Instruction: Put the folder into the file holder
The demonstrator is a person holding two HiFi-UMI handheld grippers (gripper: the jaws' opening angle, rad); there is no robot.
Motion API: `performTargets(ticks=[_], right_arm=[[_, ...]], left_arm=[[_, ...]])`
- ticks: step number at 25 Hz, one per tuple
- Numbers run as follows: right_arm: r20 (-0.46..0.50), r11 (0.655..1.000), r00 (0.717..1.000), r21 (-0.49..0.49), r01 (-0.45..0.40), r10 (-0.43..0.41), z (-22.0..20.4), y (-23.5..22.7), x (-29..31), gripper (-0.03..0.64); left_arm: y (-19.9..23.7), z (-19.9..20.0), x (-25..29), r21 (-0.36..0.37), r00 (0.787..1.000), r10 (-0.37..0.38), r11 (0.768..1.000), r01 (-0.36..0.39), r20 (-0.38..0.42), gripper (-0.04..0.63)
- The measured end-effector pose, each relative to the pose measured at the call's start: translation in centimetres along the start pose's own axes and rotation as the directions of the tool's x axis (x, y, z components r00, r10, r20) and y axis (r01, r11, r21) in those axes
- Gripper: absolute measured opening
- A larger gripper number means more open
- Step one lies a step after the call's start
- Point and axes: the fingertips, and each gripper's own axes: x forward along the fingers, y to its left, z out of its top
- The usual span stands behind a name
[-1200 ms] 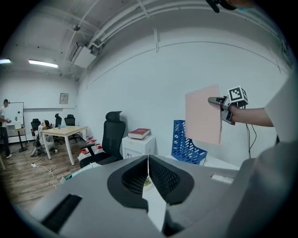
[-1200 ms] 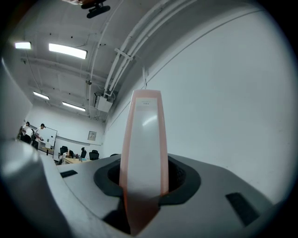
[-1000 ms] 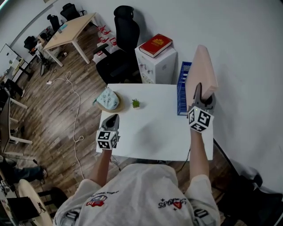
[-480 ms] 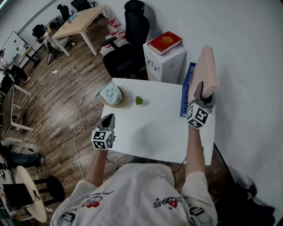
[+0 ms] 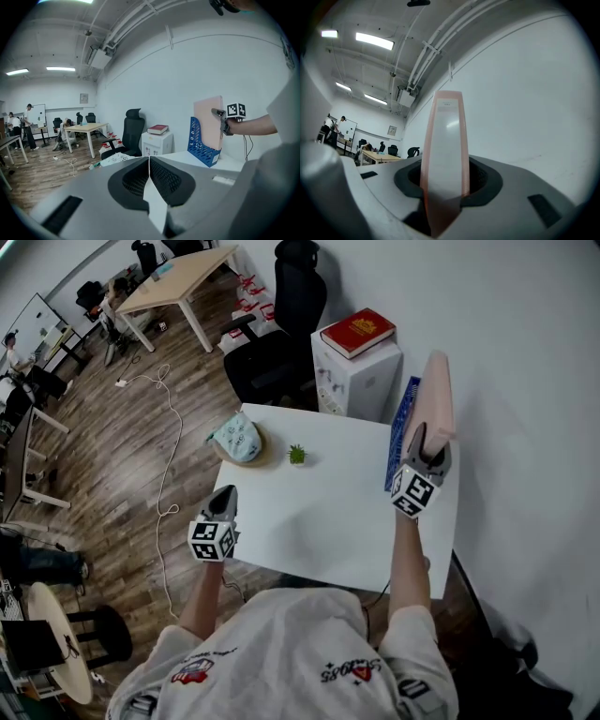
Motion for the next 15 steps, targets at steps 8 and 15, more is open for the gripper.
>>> performTargets(ticks=[8,15], right_arm=[[0.009,1.000,1.000,-0.006,-0.002,0.002,0.1,0.2,0.3,0.164],[0.069,1.000,0.998,0.020,-0.007,0.005,0.6,0.1,0.3,0.158]], left_arm=[[-0.4,0.2,1.3,-0.001,1.000,-0.019,1.000,0.019,0.001,0.011],[-0.7,0.4,1.4,0.010,1.000,-0.026,1.000,0.027,-0.010,0.009]])
